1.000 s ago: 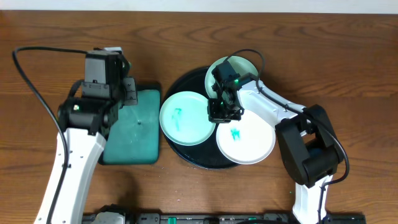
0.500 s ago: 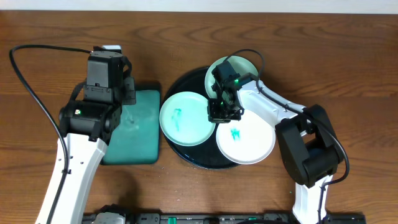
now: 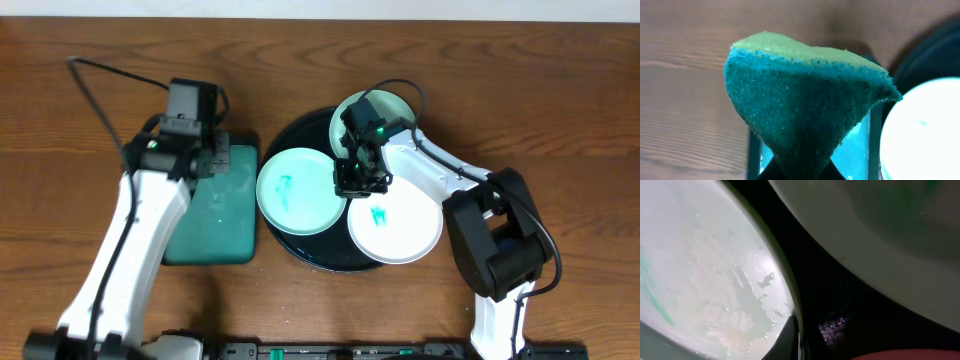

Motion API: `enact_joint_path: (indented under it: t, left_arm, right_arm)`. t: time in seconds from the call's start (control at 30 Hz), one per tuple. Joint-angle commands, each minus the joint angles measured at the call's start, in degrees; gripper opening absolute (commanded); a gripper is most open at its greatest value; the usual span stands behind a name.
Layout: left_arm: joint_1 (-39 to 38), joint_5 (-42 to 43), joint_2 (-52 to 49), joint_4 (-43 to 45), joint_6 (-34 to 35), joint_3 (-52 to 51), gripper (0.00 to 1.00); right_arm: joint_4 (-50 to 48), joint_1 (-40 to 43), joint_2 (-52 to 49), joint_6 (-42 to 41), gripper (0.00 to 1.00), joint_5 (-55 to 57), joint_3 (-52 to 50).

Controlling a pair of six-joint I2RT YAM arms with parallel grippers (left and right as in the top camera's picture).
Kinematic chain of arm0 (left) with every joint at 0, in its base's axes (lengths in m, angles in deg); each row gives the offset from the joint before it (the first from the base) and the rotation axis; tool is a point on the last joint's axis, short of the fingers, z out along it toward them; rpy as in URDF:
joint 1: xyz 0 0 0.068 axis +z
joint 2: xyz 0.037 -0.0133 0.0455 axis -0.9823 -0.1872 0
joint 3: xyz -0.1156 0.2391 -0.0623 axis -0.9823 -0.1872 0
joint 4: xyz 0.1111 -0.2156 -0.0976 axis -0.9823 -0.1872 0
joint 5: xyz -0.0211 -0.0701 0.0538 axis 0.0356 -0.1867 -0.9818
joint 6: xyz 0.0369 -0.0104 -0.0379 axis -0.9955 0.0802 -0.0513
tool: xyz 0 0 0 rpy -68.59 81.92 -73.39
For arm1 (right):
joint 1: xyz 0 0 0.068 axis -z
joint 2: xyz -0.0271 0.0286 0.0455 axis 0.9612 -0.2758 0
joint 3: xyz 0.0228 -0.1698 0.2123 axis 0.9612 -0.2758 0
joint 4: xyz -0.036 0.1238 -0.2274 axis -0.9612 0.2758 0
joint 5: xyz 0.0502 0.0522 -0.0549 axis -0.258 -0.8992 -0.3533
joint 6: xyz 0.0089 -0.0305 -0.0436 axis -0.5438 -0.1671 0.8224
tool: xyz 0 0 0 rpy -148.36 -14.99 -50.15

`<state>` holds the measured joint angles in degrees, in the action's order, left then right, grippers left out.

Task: Clean dirty plates on tray and stack at the side
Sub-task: 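Lift the sponge and move it toward the held plate, then scrub the held plate's face with the sponge in the left gripper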

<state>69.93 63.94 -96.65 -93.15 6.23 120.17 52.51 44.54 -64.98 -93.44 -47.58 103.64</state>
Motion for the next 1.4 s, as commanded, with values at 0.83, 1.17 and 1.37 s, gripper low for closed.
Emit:
enact_joint_path:
  t: [0.83,1.17,1.37]
  left_arm:
    - [-8.66,28.44,-14.05,1.18,14.45,0.42,0.07]
    - [-12.63,22.23,-28.06,4.24,21.2,0.42,0.07]
    - [-12.37,18.49,-28.96,3.67,22.16,0.44,0.07]
  right_arm:
    - [0.52,-0.87,-3.67,1.51,0.01,-0.68,-2.1]
    - [2.23,-0.85,-3.67,2.38,0.01,-0.68,-2.1]
    - [2.29,-0.87,-3.67,2.38,0.01,-0.66,-2.1]
